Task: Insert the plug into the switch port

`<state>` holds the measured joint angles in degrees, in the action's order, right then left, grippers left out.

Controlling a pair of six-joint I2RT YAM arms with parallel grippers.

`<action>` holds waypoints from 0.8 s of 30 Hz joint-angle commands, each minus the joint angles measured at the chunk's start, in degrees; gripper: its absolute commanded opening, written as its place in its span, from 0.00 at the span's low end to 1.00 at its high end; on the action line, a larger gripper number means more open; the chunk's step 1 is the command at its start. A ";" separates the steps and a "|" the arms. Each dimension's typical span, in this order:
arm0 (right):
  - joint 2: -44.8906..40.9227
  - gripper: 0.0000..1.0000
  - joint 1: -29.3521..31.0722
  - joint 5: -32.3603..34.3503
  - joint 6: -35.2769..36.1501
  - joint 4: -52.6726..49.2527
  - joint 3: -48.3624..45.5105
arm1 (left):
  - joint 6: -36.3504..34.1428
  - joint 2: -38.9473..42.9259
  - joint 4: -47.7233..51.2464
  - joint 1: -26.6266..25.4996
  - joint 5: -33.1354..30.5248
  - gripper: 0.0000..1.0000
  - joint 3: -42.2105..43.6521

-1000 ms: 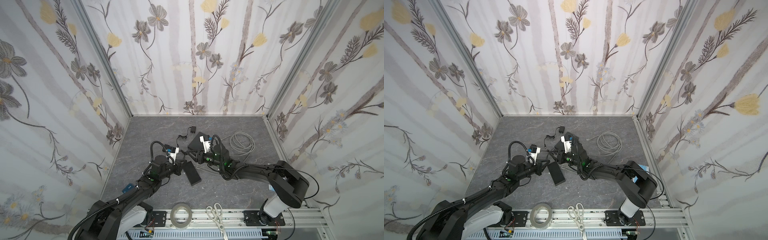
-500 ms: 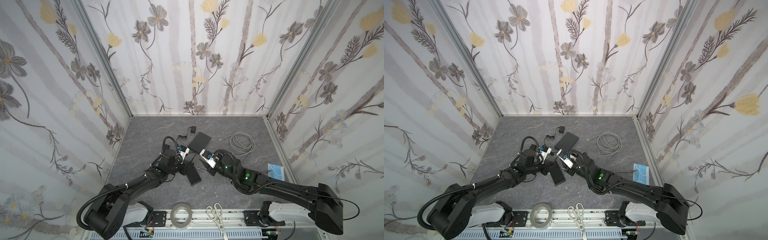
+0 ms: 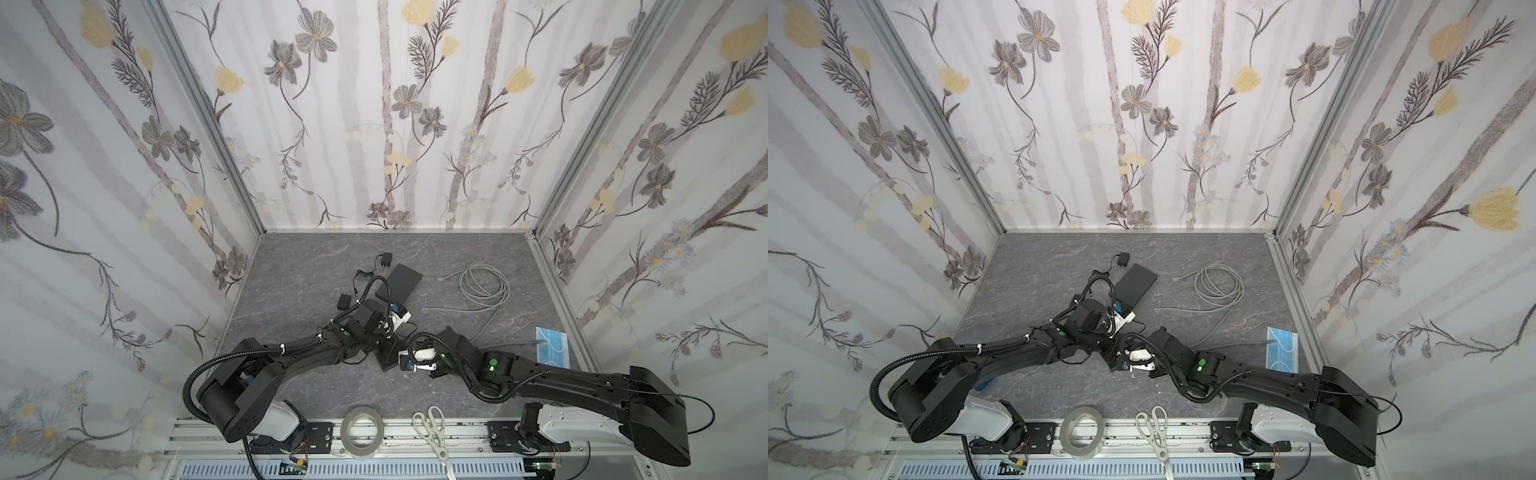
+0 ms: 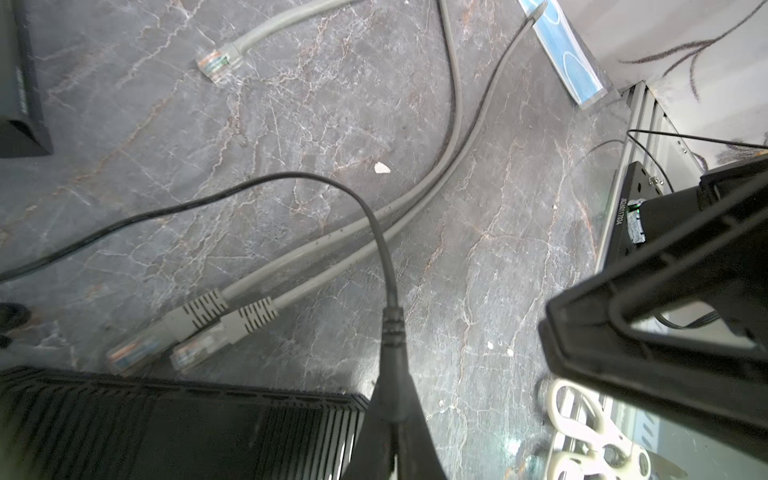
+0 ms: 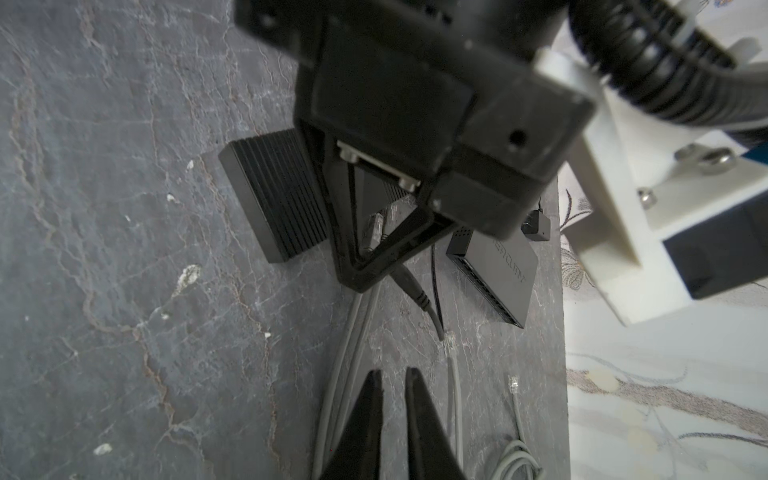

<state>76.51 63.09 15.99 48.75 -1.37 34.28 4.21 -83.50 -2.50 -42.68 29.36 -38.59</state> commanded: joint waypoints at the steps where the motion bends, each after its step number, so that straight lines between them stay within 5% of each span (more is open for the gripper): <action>1: 0.22 0.17 -0.42 2.80 4.07 0.52 -0.09 | -1.74 0.00 1.39 -0.26 0.21 0.00 -0.67; 10: 5.17 0.26 -2.26 -0.04 7.08 3.99 2.57 | -2.18 0.78 0.96 -0.42 3.47 0.00 -0.45; 24: 10.27 0.25 -2.46 0.86 12.10 4.94 6.23 | -2.59 2.31 1.53 -0.48 5.22 0.00 -0.20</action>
<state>85.86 60.84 14.06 59.13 2.42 39.79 2.70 -81.71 -0.49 -43.07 31.48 -38.76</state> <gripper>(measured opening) 0.252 0.052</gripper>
